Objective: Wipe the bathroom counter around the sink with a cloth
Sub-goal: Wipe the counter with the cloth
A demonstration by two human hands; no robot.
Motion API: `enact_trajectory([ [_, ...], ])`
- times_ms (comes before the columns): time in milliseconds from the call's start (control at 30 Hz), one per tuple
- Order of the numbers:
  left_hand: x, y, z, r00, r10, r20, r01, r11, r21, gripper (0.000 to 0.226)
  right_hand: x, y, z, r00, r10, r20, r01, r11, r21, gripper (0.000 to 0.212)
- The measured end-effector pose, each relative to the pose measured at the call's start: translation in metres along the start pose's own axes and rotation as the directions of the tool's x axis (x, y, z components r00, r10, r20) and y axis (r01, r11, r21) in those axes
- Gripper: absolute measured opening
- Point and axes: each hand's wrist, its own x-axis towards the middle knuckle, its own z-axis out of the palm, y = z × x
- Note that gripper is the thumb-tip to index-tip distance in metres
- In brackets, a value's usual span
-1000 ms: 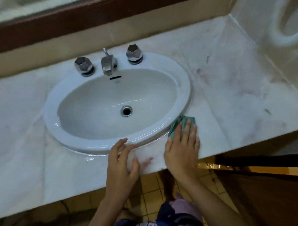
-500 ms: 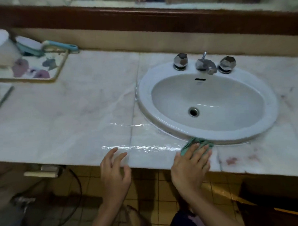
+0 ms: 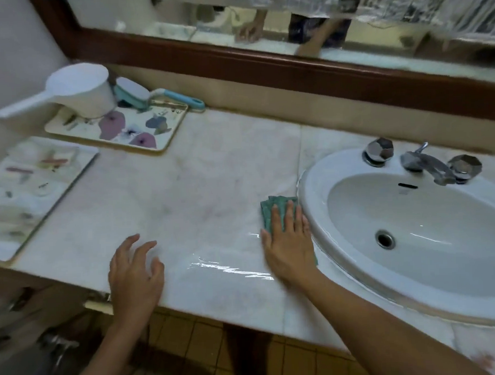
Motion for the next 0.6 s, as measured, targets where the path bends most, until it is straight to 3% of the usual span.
enact_trajectory([
  [333,0.067,-0.028,0.006,0.994,-0.104,-0.035,0.107,0.99,0.091,0.037,0.224,-0.001,-0.017,0.967,0.254,-0.021,-0.254,0.966,-0.036,0.067],
  [433,0.067,-0.027,0.006,0.991,-0.125,-0.05,0.129,0.988,0.089,0.038,0.25,-0.028,-0.021,0.965,0.262,-0.026,-0.262,0.965,-0.002,0.066],
  [467,0.068,-0.026,0.006,0.991,-0.124,-0.055,0.129,0.987,0.091,0.037,0.241,-0.045,-0.015,0.977,0.211,-0.031,-0.211,0.977,0.001,0.065],
  [533,0.069,-0.023,0.005,0.99,-0.124,-0.064,0.13,0.987,0.097,0.037,0.185,-0.088,0.007,0.999,-0.03,-0.025,0.03,1.0,0.007,0.064],
  [600,0.071,-0.021,0.004,0.991,-0.122,-0.063,0.128,0.987,0.098,0.04,0.094,-0.126,0.024,0.926,-0.375,0.05,0.373,0.927,0.043,0.062],
])
